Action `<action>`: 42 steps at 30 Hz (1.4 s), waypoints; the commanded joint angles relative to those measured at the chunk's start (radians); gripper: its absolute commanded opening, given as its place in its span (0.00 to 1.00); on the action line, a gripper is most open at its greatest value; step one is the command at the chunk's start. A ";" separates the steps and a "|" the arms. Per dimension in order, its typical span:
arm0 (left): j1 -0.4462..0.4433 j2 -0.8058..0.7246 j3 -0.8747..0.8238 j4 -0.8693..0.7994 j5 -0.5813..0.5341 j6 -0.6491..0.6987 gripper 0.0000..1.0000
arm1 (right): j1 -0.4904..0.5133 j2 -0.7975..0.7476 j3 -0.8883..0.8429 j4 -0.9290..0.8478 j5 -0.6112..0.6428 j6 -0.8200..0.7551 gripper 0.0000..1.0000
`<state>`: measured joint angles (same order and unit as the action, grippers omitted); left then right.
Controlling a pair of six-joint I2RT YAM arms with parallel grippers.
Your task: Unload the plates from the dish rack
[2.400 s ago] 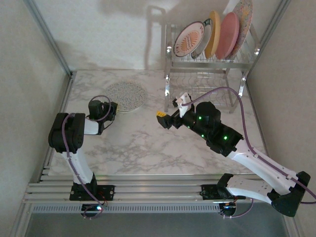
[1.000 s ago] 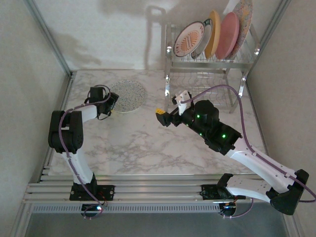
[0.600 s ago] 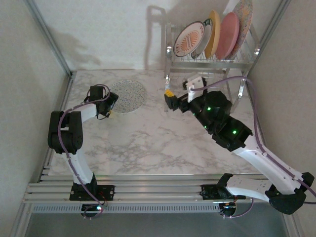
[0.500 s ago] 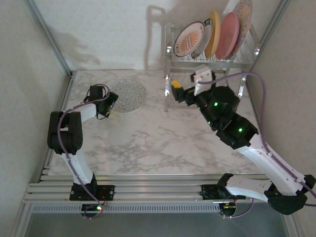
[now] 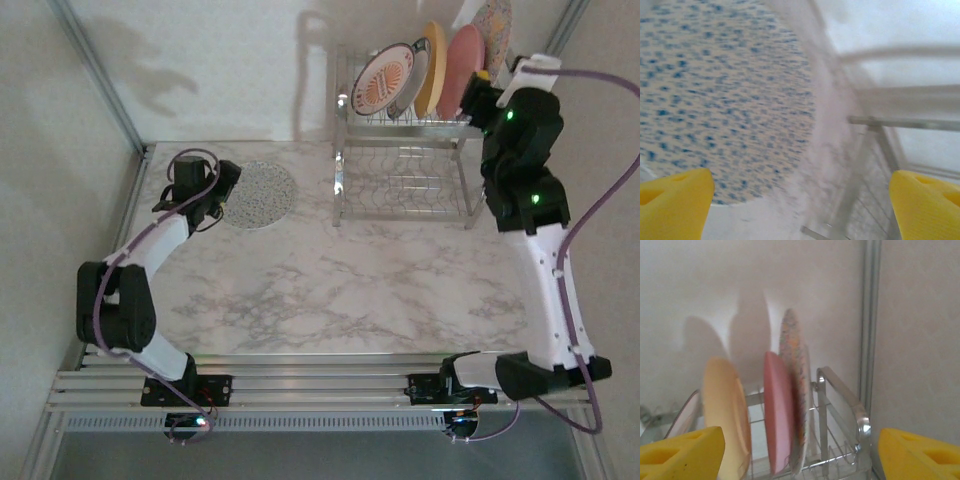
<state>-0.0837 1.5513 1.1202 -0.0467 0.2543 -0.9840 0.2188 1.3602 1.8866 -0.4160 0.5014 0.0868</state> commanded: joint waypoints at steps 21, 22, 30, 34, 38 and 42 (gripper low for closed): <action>-0.291 -0.368 0.132 0.351 0.209 0.269 0.86 | -0.225 0.382 0.371 -0.024 -0.344 0.077 0.49; -0.294 -0.372 0.136 0.369 0.212 0.269 0.86 | -0.228 0.392 0.379 -0.027 -0.350 0.078 0.48; -0.315 -0.372 0.197 0.412 0.203 0.287 0.84 | -0.237 0.477 0.485 -0.069 -0.371 0.032 0.39; -0.319 -0.372 0.202 0.406 0.195 0.290 0.83 | -0.237 0.510 0.519 -0.089 -0.375 0.024 0.35; -0.323 -0.371 0.206 0.423 0.193 0.283 0.83 | -0.237 0.529 0.531 -0.092 -0.376 0.017 0.29; -0.324 -0.375 0.219 0.441 0.186 0.283 0.83 | -0.237 0.545 0.544 -0.096 -0.386 0.012 0.25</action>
<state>-0.3988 1.1900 1.2991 0.3340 0.4339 -0.7136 -0.0135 1.8946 2.3943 -0.5110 0.1295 0.1154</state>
